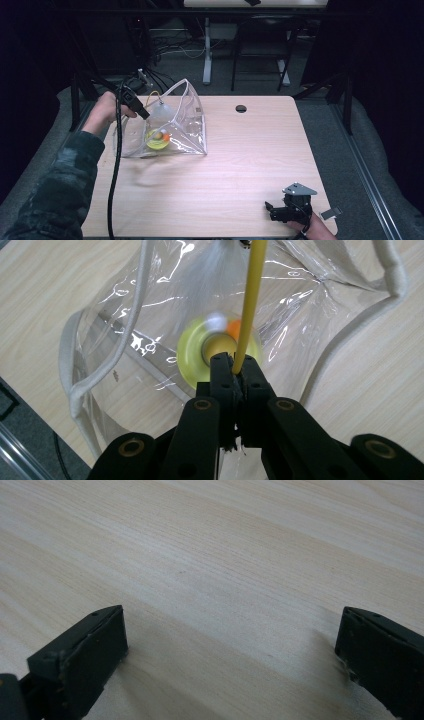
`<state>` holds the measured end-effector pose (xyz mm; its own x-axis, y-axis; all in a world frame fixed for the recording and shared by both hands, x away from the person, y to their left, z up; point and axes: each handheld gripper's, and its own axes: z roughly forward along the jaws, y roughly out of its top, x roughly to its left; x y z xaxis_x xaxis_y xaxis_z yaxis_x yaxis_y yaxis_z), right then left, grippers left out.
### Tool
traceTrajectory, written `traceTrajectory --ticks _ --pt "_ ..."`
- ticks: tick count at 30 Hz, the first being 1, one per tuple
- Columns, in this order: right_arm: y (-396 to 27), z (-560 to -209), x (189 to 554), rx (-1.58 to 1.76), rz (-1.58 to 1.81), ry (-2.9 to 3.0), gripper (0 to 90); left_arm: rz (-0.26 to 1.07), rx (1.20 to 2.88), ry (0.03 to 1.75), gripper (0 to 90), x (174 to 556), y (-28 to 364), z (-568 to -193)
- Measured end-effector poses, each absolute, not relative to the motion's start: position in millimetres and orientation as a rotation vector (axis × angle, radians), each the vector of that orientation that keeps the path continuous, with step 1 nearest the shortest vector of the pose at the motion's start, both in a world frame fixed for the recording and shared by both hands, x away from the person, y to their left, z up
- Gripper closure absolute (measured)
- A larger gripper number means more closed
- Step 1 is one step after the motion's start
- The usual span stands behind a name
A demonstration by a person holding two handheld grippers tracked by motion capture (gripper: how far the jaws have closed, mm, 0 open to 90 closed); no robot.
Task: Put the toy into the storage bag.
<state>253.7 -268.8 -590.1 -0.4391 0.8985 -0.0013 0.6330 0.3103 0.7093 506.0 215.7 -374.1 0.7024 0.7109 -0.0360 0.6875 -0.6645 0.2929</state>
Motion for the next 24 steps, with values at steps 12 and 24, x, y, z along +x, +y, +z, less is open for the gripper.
traceTrajectory --ticks 12,24 --pt "-269 -590 254 1.361 0.906 2.19 0.0 0.099 2.605 1.156 87.6 510 214 -384" --pt "-269 -590 254 1.361 0.905 2.189 0.0 0.069 2.576 1.217 87.3 516 221 -395"
